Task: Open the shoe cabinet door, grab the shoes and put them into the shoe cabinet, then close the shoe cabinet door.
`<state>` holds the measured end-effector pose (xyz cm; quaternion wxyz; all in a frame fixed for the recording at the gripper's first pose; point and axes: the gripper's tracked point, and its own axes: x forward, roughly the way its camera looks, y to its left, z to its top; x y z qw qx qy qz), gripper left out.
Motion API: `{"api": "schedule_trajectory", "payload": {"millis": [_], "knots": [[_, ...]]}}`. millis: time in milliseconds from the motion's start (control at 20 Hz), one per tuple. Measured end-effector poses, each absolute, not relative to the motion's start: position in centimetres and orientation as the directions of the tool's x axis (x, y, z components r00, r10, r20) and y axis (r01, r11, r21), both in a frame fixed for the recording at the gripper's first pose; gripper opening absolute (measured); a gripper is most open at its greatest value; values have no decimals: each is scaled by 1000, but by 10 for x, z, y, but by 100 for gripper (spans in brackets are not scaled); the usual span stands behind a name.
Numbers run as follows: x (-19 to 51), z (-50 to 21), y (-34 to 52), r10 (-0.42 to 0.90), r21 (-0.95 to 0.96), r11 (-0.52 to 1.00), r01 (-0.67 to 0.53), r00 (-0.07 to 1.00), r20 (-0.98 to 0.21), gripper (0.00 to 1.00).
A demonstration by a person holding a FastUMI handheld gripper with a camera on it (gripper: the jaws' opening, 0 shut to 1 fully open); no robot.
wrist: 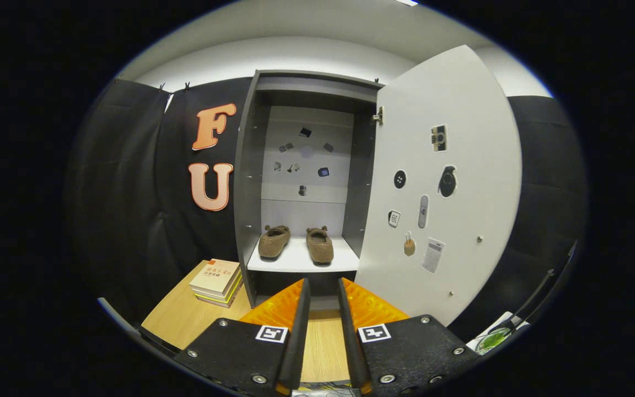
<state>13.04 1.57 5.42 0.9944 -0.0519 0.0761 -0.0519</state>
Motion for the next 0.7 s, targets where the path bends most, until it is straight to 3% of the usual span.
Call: {"api": "schedule_trajectory", "payload": {"millis": [200,700], "knots": [[105,52,-10,-133,-84,989,122,981,-140,42],[61,63,-149,-242,-97,968,232,965,-102,52]]}}
